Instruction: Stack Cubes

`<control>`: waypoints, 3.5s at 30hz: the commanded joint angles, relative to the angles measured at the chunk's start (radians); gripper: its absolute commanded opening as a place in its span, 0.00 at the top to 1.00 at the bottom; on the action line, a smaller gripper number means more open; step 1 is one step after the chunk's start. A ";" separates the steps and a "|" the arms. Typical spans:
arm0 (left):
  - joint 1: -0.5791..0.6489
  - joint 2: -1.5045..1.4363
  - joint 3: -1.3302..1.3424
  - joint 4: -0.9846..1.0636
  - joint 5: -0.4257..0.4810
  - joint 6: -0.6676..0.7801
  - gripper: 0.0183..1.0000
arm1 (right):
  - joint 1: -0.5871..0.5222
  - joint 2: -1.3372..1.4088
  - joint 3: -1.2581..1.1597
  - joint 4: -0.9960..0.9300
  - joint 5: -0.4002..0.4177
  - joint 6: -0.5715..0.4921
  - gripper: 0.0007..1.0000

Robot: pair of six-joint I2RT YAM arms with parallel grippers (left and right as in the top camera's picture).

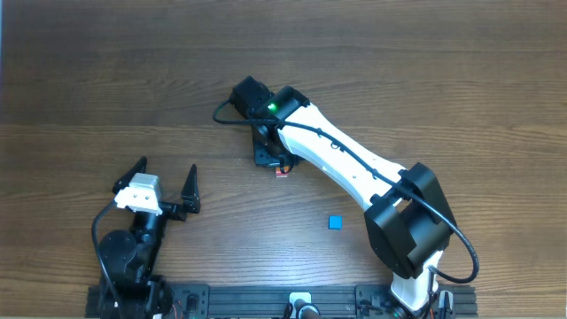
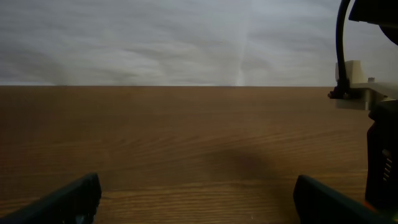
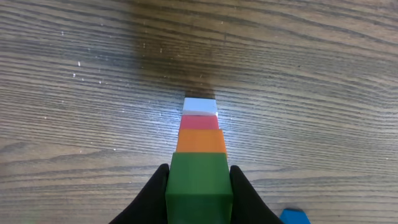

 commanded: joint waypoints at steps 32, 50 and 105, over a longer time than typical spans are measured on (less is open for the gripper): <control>0.005 -0.007 -0.006 0.000 0.013 0.012 0.00 | 0.008 -0.291 -0.085 -0.091 0.026 -0.095 0.01; 0.005 -0.007 -0.006 0.000 0.013 0.012 0.00 | -0.003 -0.515 -0.835 0.249 -0.011 0.142 0.01; 0.005 -0.007 -0.006 0.000 0.013 0.012 0.00 | -0.005 -0.485 -0.887 0.375 0.005 0.208 0.88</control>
